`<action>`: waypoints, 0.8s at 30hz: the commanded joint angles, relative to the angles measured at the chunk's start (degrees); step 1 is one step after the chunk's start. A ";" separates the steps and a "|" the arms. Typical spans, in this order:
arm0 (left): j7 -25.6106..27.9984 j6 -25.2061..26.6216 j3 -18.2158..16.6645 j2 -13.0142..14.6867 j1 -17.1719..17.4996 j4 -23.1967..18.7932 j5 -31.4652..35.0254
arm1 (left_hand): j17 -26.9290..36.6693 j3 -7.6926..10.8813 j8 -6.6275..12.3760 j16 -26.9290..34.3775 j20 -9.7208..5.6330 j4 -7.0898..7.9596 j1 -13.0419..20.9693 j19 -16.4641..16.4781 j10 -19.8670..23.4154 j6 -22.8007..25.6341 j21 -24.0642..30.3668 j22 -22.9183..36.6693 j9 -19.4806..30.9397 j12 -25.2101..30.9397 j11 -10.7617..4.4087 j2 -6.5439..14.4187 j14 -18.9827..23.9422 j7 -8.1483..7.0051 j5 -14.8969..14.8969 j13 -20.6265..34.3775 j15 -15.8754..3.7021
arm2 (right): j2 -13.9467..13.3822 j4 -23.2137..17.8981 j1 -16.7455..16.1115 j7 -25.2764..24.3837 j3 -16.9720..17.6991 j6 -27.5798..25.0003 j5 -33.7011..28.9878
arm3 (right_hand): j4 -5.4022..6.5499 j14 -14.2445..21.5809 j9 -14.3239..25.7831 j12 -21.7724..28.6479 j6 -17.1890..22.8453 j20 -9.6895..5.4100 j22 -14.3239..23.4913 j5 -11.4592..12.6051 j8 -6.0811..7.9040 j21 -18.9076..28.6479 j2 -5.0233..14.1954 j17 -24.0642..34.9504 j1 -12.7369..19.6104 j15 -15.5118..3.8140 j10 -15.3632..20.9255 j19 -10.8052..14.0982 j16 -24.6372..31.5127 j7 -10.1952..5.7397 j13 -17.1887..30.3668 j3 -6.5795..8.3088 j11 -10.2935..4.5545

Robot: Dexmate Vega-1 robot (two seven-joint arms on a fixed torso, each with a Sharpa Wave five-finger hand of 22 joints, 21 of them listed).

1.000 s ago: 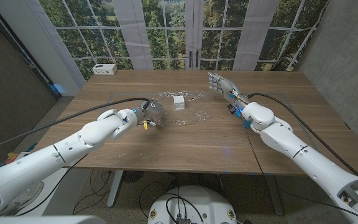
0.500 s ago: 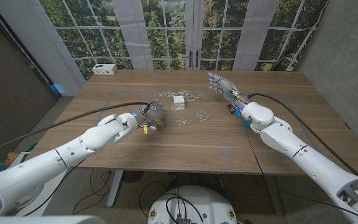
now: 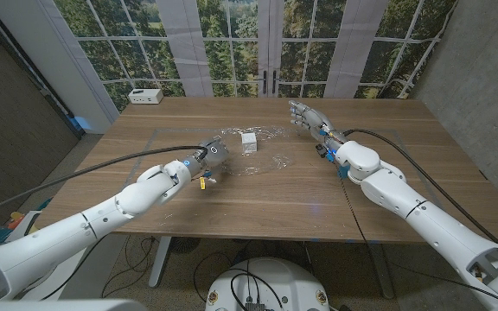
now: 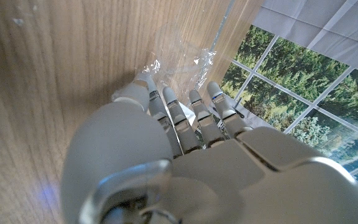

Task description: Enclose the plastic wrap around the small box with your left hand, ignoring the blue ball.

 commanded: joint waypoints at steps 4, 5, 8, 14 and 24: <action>14.92 7.79 -1.36 -3.41 2.32 2.56 -3.19 | 0.21 1.33 1.04 0.49 -0.10 0.25 0.20 0.85 1.86 0.94 0.52 0.26 0.85 0.67 -0.24 0.69 2.00 0.43 0.20 0.37 -7.23 | 0.48 1.00 0.80 0.09 -0.17 -0.04 -0.03 | 0.01 0.31 0.11 -0.14 0.54 0.26 0.14 -0.04 0.11 0.37 0.17 0.19 0.31 0.32 0.48 -0.03 0.19 0.00 0.00 -0.14 -0.08; 16.58 8.06 -1.31 -3.66 2.33 3.03 -3.40 | 0.21 1.43 1.15 0.56 -0.05 0.28 0.17 0.91 2.06 0.98 0.55 0.26 0.96 0.71 -0.42 0.64 2.33 0.46 0.19 0.41 -7.38 | 0.43 1.25 0.94 0.59 -0.22 0.16 0.09 | 0.01 0.27 0.11 -0.16 0.54 0.27 0.14 -0.04 0.11 0.38 0.17 0.19 0.32 0.29 0.45 -0.02 0.17 0.02 0.00 -0.14 -0.11; 18.28 9.70 -0.86 -4.64 2.11 3.83 -3.18 | 0.20 1.65 1.48 0.48 -0.12 0.35 0.11 1.01 2.44 1.26 0.60 0.27 1.19 0.79 -0.37 0.59 2.47 0.49 0.16 0.49 -7.31 | 0.36 1.26 1.01 0.58 -0.17 -0.09 0.18 | 0.00 0.22 0.11 -0.16 0.50 0.23 0.14 -0.04 0.09 0.38 0.16 0.19 0.32 0.23 0.45 -0.01 0.14 0.01 0.00 -0.14 -0.10; 21.27 11.03 0.23 -6.71 0.93 5.42 -4.34 | 0.19 1.99 1.89 0.49 -0.14 0.44 0.00 1.23 2.84 1.43 0.71 0.28 1.55 0.82 -0.46 0.46 3.02 0.48 0.15 0.63 -7.38 | 0.28 1.47 1.15 0.74 -0.20 0.00 0.10 | 0.01 0.30 0.11 -0.18 0.51 0.25 0.14 -0.04 0.07 0.37 0.15 0.19 0.32 0.33 0.45 -0.02 0.17 0.04 0.00 -0.14 0.00; 22.26 11.85 2.52 -9.19 -2.05 7.75 -5.61 | 0.18 2.38 2.36 0.41 -0.16 0.52 -0.23 1.52 3.46 1.44 0.85 0.28 2.01 0.87 -0.55 0.20 3.59 0.23 0.15 0.83 -7.64 | -0.04 1.68 0.75 1.14 0.24 0.58 0.67 | 0.02 0.26 0.11 -0.19 0.50 0.23 0.14 -0.04 0.05 0.34 0.16 0.20 0.31 0.32 0.47 -0.08 0.14 0.01 0.01 -0.15 -0.08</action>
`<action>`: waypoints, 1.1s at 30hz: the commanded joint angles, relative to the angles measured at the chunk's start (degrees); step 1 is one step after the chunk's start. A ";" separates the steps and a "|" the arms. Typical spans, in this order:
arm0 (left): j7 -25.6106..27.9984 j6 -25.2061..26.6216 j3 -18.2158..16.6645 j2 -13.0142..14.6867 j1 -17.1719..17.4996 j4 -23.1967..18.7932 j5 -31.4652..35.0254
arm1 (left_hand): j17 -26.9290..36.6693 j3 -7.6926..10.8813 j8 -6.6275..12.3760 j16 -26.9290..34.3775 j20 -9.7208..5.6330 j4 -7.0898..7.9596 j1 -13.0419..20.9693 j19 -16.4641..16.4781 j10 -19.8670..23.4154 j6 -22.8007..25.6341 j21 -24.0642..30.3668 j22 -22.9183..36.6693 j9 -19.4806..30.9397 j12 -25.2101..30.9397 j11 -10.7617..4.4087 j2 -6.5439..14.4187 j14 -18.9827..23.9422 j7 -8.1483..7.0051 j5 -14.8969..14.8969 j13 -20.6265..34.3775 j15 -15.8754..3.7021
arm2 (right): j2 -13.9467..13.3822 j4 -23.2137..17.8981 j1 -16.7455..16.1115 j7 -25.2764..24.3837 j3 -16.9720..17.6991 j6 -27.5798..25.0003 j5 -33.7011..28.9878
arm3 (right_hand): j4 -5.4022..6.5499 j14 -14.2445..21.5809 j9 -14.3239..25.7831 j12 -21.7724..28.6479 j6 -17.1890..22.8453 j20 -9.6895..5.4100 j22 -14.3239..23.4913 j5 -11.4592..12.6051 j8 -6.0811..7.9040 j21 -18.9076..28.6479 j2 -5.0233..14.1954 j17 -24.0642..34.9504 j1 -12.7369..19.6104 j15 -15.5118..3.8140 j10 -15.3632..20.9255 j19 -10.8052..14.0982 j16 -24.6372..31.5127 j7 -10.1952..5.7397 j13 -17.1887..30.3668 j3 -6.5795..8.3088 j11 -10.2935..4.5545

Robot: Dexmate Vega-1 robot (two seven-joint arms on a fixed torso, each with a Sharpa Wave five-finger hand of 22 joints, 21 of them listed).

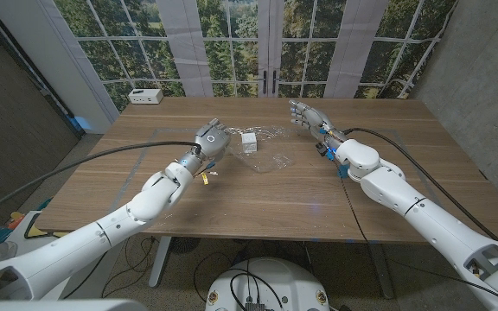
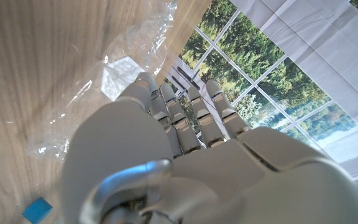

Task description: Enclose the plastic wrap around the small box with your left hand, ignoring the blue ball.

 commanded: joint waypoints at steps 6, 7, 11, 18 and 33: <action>4.12 3.07 3.91 -5.34 -4.79 4.76 -1.34 | 0.19 0.71 0.61 0.02 0.10 -0.01 -0.55 0.37 0.53 0.36 0.63 0.29 0.61 0.13 0.20 -0.06 0.80 0.09 0.24 0.30 -7.44 | -0.67 0.34 -0.36 0.52 0.54 0.63 0.53 | 0.03 0.30 0.11 -0.20 0.54 0.24 0.14 -0.03 0.05 0.34 0.18 0.19 0.32 0.31 0.17 -0.06 0.15 -0.01 0.01 -0.14 0.40; 4.99 2.93 4.11 -5.66 -5.13 5.29 -1.64 | 0.18 0.77 0.63 0.00 0.09 -0.03 -0.54 0.38 0.56 0.31 0.64 0.29 0.64 0.12 0.16 -0.09 0.84 0.02 0.25 0.32 -7.44 | -0.45 0.64 -0.38 0.56 0.62 1.03 0.69 | 0.03 0.27 0.11 -0.22 0.57 0.22 0.14 -0.03 0.06 0.34 0.18 0.19 0.32 0.28 0.13 -0.07 0.13 -0.03 0.01 -0.14 0.36; 6.67 4.05 5.23 -7.84 -6.61 7.48 -1.95 | 0.18 0.95 0.77 -0.08 0.13 -0.02 -0.61 0.38 0.59 0.38 0.65 0.29 0.70 0.05 0.15 -0.13 0.94 0.11 0.26 0.39 -7.47 | -0.40 1.27 -0.25 1.38 0.61 1.40 1.15 | 0.03 0.29 0.11 -0.21 0.57 0.21 0.14 -0.04 0.05 0.34 0.18 0.19 0.32 0.31 0.17 -0.06 0.14 0.00 0.01 -0.14 0.38; 7.39 4.02 7.91 -10.19 -10.00 10.81 -2.30 | 0.18 1.16 0.87 -0.17 0.14 -0.03 -0.68 0.35 0.65 0.35 0.66 0.28 0.75 -0.02 0.10 -0.18 1.07 0.13 0.27 0.48 -7.45 | -0.78 1.65 -0.47 1.83 0.91 1.86 1.44 | 0.03 0.30 0.11 -0.21 0.61 0.21 0.14 -0.04 0.06 0.32 0.16 0.19 0.32 0.31 0.20 -0.11 0.13 0.00 0.01 -0.15 0.41; 4.01 3.47 13.65 -13.37 -16.65 17.03 -2.16 | 0.19 1.69 0.98 -0.55 0.10 -0.01 -1.01 0.38 0.08 0.27 0.70 0.27 0.61 -0.54 0.21 -0.39 1.10 0.23 0.26 0.74 -7.40 | -2.36 0.86 -1.68 1.95 2.36 1.59 2.79 | 0.07 0.30 0.11 -0.22 0.64 0.22 0.14 -0.05 0.05 0.31 0.15 0.20 0.27 0.34 0.22 -0.14 0.12 0.00 0.01 -0.18 0.42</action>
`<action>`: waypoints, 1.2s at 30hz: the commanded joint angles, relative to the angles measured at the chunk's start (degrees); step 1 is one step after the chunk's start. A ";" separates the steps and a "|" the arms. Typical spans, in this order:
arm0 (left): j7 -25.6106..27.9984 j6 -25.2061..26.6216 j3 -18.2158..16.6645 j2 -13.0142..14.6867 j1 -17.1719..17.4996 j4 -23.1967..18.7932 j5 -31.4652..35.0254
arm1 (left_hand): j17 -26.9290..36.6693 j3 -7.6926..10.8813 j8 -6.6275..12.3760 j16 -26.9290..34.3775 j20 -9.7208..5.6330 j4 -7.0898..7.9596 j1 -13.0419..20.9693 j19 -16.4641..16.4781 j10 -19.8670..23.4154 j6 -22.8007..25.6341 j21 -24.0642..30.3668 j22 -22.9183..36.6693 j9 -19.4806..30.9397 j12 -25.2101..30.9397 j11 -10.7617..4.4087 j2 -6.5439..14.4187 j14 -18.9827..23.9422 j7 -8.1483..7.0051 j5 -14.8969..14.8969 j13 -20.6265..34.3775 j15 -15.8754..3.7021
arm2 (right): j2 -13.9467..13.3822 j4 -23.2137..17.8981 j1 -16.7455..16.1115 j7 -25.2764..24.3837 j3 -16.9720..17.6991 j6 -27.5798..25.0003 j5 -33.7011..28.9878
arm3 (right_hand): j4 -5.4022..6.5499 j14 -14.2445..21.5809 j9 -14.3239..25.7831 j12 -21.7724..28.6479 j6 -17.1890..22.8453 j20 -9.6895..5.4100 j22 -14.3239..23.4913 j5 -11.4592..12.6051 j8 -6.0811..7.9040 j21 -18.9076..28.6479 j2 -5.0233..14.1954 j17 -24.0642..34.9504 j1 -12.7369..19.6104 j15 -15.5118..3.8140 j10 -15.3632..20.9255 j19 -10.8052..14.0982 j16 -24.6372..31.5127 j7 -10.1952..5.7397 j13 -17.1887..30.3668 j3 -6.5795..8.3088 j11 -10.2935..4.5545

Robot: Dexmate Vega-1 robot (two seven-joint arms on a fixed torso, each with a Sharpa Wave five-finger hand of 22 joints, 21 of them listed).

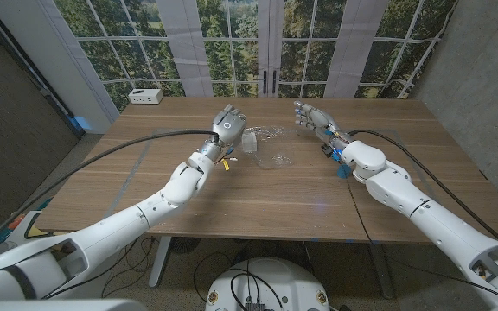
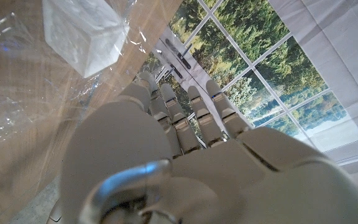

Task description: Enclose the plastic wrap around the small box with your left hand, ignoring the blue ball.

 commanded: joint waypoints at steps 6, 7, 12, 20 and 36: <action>-1.96 -0.87 6.22 -3.74 -6.46 7.48 -0.45 | 0.21 0.71 0.21 -0.41 0.17 0.16 -0.83 0.28 0.02 0.19 0.28 0.27 0.08 -0.38 0.20 -0.14 0.29 0.27 0.26 0.28 -7.21 | -1.69 -0.36 -0.59 1.03 1.09 -0.54 1.28 | 0.09 0.31 0.12 -0.19 0.62 0.22 0.15 -0.05 0.03 0.31 0.15 0.07 0.24 0.32 0.22 -0.13 0.12 0.00 0.01 -0.20 0.29; -2.49 -0.76 6.67 -3.88 -6.82 7.76 -0.20 | 0.21 0.74 0.17 -0.45 0.19 0.15 -0.84 0.26 -0.06 0.09 0.27 0.27 0.07 -0.43 0.27 -0.14 0.25 0.26 0.26 0.29 -7.23 | -1.63 -0.37 -0.70 0.85 1.22 -0.50 1.41 | 0.09 0.32 0.12 -0.19 0.63 0.24 0.15 -0.05 0.03 0.32 0.14 0.07 0.24 0.38 0.23 -0.12 0.12 0.01 0.01 -0.20 0.25; -1.46 -1.20 7.68 -5.12 -7.99 10.04 -1.73 | 0.18 0.87 0.18 -0.59 0.17 0.08 -0.93 0.16 -0.04 0.08 0.24 0.27 0.00 -0.52 0.18 -0.33 0.23 0.11 0.24 0.36 -7.21 | -1.95 -0.20 -0.57 1.21 1.32 -0.80 1.65 | 0.10 0.28 0.12 -0.20 0.63 0.27 0.15 -0.06 0.03 0.30 0.11 0.07 0.22 0.36 0.23 -0.15 0.10 0.01 0.01 -0.22 0.38; -3.57 2.20 10.29 -5.95 -9.55 11.78 0.52 | 0.32 0.88 -1.59 -0.89 0.10 -0.31 -1.29 0.13 -0.95 -4.27 0.24 0.25 -0.37 -1.27 0.55 -1.14 0.08 -1.55 0.20 0.62 -7.10 | -1.78 0.79 -0.47 1.67 1.51 -0.34 2.20 | 0.11 0.30 0.12 -0.20 0.65 0.30 0.15 -0.06 0.02 0.31 0.09 0.08 0.20 0.37 0.24 -0.13 0.10 -0.01 0.01 -0.24 0.37; 16.96 13.27 7.99 -13.77 -6.54 21.88 -7.53 | 1.44 -5.88 -13.05 -1.51 0.35 1.25 -6.76 -0.92 -16.45 -35.58 -0.90 0.24 -3.43 -6.46 4.28 -3.07 -5.81 -2.73 -0.02 0.96 -4.19 | -1.29 2.46 0.47 2.30 1.23 0.04 2.16 | 0.08 0.50 0.12 -0.05 0.61 0.41 0.15 -0.05 0.00 0.33 -0.05 0.07 0.17 0.58 0.74 -0.08 0.14 -0.03 0.01 -0.31 0.56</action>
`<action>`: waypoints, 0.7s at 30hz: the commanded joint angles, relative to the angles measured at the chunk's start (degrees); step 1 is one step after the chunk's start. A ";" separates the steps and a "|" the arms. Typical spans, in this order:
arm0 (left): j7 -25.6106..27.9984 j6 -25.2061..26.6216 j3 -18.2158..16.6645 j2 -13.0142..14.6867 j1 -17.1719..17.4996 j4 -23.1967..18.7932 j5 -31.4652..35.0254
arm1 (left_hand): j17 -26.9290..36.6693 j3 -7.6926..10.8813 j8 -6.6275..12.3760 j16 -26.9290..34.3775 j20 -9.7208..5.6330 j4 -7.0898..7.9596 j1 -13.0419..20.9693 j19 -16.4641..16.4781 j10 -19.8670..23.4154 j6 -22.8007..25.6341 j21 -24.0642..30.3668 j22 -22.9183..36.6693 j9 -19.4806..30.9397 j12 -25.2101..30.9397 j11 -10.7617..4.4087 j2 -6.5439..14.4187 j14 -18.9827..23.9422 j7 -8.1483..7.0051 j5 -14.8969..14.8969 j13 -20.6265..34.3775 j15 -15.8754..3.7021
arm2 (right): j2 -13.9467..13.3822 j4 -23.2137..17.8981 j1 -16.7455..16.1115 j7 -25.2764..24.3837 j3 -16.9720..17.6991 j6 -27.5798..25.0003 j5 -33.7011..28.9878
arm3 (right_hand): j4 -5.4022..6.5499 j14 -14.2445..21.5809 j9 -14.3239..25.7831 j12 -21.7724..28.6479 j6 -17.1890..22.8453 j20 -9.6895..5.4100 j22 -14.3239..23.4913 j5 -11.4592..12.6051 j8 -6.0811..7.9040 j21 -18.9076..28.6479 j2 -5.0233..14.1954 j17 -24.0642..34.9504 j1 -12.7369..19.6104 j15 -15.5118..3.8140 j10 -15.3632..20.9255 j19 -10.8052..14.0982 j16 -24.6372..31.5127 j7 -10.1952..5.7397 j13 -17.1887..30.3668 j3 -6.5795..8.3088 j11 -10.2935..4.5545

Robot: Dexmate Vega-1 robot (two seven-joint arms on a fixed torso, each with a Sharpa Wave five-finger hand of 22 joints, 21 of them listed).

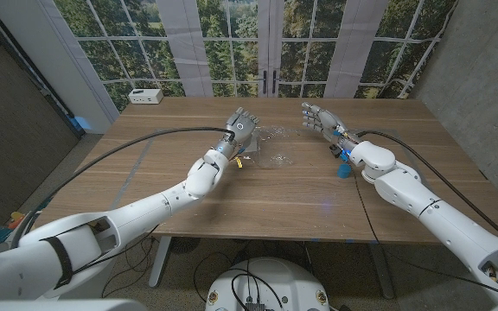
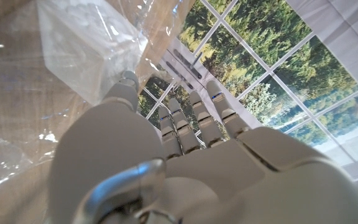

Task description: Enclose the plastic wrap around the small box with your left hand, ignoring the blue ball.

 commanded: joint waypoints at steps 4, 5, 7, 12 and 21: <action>25.16 7.27 -4.13 -8.99 2.67 10.29 -13.09 | 0.53 0.08 0.56 0.34 0.26 2.29 -3.08 0.82 -0.89 -1.77 -0.15 0.28 -0.25 0.50 0.90 2.65 0.72 1.53 -0.03 -0.25 -4.18 | 0.57 1.37 0.91 0.58 -0.31 0.14 0.17 | 0.09 0.19 0.12 -0.06 0.62 0.39 0.14 -0.05 0.00 0.33 -0.05 0.08 0.15 0.20 0.34 -0.07 0.14 -0.04 0.02 -0.32 0.25; 25.51 6.39 -4.15 -8.32 2.69 9.41 -14.14 | 0.50 0.12 0.84 0.49 0.29 2.41 -3.27 1.12 -0.47 -1.25 -0.06 0.28 -0.28 0.72 0.93 2.83 1.18 1.62 -0.01 -0.30 -4.18 | 0.64 1.42 0.89 0.47 -0.29 0.34 0.09 | 0.09 0.20 0.12 -0.07 0.61 0.38 0.14 -0.05 0.00 0.33 -0.05 0.08 0.16 0.20 0.33 -0.07 0.14 -0.04 0.02 -0.32 0.23; 19.39 8.92 -2.32 -5.90 2.27 5.27 -12.66 | 0.27 0.39 1.52 0.75 0.16 2.26 -3.38 2.05 1.15 0.29 0.24 0.29 -0.38 1.45 0.62 3.00 2.33 1.54 0.08 -0.46 -4.38 | 0.59 1.30 0.87 0.32 -0.25 0.34 0.00 | 0.09 0.24 0.12 -0.07 0.59 0.40 0.14 -0.05 -0.02 0.32 -0.06 0.08 0.15 0.25 0.34 -0.10 0.16 -0.04 0.02 -0.32 0.18; 8.72 11.18 0.55 -0.57 1.61 -1.88 -8.99 | -0.60 1.64 1.35 -0.15 0.02 -0.86 -0.24 1.90 0.75 0.01 0.05 0.26 -0.57 1.28 0.02 1.78 1.82 1.06 0.22 -0.86 -4.50 | 0.53 1.19 0.96 0.17 -0.36 0.28 -0.32 | 0.10 0.26 0.12 -0.07 0.60 0.39 0.15 -0.05 -0.01 0.33 -0.06 0.09 0.13 0.25 0.38 -0.08 0.16 -0.05 0.02 -0.34 0.25; -2.06 11.05 4.13 1.98 -1.53 -3.64 -3.56 | -0.86 1.20 1.34 -0.46 0.14 -2.53 1.34 0.99 0.20 -0.20 -0.45 0.25 -0.68 1.23 -0.20 -0.39 1.24 0.89 0.02 -1.10 -4.57 | 0.89 1.65 1.36 0.64 -0.58 0.66 -0.32 | 0.07 0.33 0.12 -0.10 0.59 0.43 0.15 -0.04 -0.02 0.33 -0.07 0.08 0.16 0.23 0.35 -0.07 0.17 -0.06 0.02 -0.34 0.19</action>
